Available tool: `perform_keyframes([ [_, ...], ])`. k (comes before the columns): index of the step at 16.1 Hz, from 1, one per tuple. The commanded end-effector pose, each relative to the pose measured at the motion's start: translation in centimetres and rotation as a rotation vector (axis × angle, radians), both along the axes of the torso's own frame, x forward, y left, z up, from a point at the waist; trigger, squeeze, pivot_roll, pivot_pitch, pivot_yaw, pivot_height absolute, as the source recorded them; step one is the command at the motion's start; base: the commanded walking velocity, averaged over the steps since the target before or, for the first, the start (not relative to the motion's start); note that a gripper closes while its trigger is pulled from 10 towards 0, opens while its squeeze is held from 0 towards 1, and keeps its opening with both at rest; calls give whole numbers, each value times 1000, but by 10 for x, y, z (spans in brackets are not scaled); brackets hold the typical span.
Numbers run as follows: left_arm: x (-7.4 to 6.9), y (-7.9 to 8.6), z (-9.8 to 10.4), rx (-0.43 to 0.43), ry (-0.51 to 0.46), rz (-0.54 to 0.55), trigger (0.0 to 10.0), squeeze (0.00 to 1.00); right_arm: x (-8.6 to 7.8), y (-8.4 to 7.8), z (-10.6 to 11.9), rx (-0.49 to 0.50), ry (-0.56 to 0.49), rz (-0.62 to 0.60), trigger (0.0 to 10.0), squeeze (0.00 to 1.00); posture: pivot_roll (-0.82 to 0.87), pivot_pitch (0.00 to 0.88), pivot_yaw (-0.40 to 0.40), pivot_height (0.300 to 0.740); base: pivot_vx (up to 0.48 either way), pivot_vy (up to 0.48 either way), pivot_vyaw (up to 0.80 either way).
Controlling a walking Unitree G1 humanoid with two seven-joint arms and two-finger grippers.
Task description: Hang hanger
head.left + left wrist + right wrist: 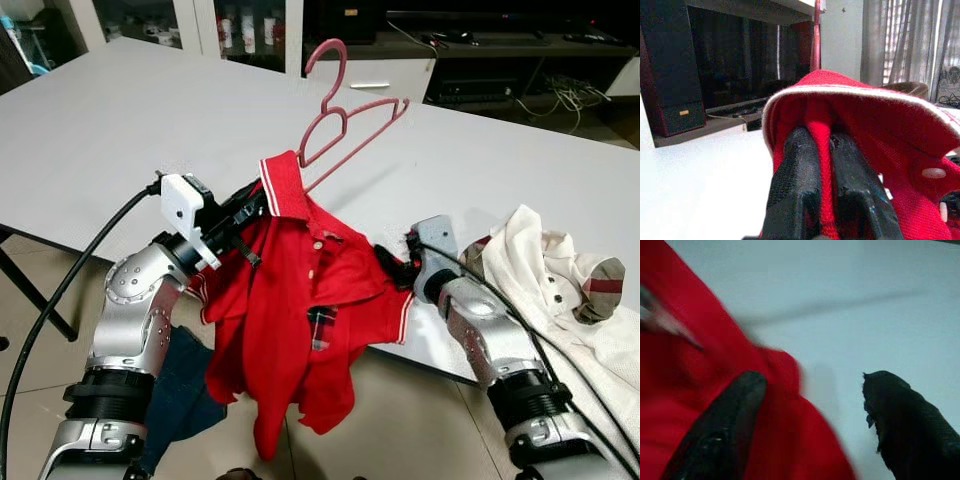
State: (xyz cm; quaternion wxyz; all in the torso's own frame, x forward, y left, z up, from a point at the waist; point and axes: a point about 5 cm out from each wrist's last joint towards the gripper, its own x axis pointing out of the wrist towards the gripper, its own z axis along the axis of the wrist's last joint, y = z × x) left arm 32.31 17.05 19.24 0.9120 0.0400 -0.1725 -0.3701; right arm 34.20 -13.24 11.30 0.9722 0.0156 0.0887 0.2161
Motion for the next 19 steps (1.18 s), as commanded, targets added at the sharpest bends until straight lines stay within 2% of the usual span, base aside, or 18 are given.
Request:
perform_keyframes([
  [1, -3, 0, 8, -10, -45, -7, 0, 0, -3, -1, 5, 108, 8, 53, 10000, 1000, 82, 129, -61, 740, 0, 0, 0],
  [3, -4, -1, 7, -11, -44, -11, 0, 0, -7, 3, 6, 172, 25, 133, 10000, 1000, 83, 133, -60, 740, 0, 0, 0],
  [5, -4, -2, 8, -9, -44, -22, 0, 0, -9, 4, 5, 194, 41, 196, 10000, 1000, 85, 134, -61, 740, 0, 0, 0],
  [6, -4, -2, 9, -8, -46, -25, 0, 0, -9, 3, 6, 200, 52, 211, 10000, 0, 86, 135, -62, 740, 0, 0, 0],
  [8, -4, -2, 9, -8, -47, -26, 0, 0, -8, 2, 4, 181, 59, 206, 10000, 0, 86, 135, -62, 740, 0, 0, 0],
  [10, -5, -2, 9, -8, -47, -29, 0, 0, -3, 1, -6, 85, 85, 164, 10000, 0, 87, 138, -66, 740, 0, 0, 0],
  [12, -5, -3, 9, -9, -48, -32, 0, 0, -3, 5, -10, 35, 102, 175, 10000, 0, 88, 140, -67, 740, 0, 0, 0],
  [14, -6, -3, 9, -10, -47, -35, 0, 0, -5, 11, -14, 53, 129, 207, 10000, 0, 89, 141, -67, 740, 0, 0, 0],
  [16, -6, -4, 9, -9, -46, -40, 0, 0, -12, 25, -22, 53, 175, 310, 10000, 0, 91, 140, -68, 740, 0, 0, 0],
  [18, -7, -5, 9, -10, -47, -42, 0, 0, -15, 32, -25, 71, 203, 351, 10000, 0, 92, 139, -68, 740, 0, 0, 0],
  [19, -7, -5, 9, -10, -47, -42, 0, 0, -15, 32, -26, 85, 206, 345, 0, 0, 92, 138, -68, 740, 0, 0, 0],
])
